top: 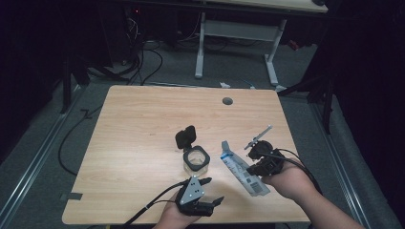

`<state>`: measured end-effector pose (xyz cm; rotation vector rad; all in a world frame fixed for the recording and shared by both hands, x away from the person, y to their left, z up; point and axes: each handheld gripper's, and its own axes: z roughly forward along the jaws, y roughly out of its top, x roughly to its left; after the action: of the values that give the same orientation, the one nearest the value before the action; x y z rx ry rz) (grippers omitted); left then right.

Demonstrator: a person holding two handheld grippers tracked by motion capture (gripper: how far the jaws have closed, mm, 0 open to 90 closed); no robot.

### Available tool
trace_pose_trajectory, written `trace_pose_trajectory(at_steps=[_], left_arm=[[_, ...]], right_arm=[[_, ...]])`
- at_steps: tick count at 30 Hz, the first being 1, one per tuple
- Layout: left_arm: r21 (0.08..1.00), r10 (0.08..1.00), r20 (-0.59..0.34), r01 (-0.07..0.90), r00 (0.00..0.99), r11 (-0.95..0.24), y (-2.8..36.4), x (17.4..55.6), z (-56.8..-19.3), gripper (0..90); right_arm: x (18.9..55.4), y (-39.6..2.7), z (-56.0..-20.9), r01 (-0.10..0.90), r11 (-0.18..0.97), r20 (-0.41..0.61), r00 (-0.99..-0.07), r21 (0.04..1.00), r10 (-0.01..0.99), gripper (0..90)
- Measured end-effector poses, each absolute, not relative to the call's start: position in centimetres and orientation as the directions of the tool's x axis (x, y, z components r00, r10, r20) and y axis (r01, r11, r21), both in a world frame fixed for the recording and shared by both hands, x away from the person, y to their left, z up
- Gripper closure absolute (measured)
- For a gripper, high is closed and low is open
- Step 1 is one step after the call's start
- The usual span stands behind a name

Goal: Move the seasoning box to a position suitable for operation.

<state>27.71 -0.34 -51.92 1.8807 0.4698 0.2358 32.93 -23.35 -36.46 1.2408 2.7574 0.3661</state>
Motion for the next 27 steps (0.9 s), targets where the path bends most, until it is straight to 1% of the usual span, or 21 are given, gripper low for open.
trace_pose_trajectory(at_steps=[3,13,23,27], left_arm=[[0.928,0.423,-0.054,0.202,0.905,-0.313,-1.1,27.8,-52.1,24.3],[0.921,0.426,-0.049,0.206,0.904,-0.331,-2.5,27.9,-52.5,24.3],[0.920,0.453,-0.059,0.226,0.889,-0.322,-3.7,28.4,-52.6,24.4],[0.927,0.459,-0.054,0.215,0.887,-0.307,-3.9,28.3,-52.5,24.6]], right_arm=[[33.0,-22.7,-35.9,0.718,0.646,0.010,-0.671,0.259,0.741,90.0],[32.9,-20.5,-35.2,0.696,0.659,0.027,-0.693,0.286,0.720,90.0],[32.8,-18.2,-34.6,0.660,0.691,0.026,-0.728,0.296,0.685,90.0],[32.8,-17.8,-34.4,0.657,0.688,0.030,-0.729,0.307,0.683,90.0]])
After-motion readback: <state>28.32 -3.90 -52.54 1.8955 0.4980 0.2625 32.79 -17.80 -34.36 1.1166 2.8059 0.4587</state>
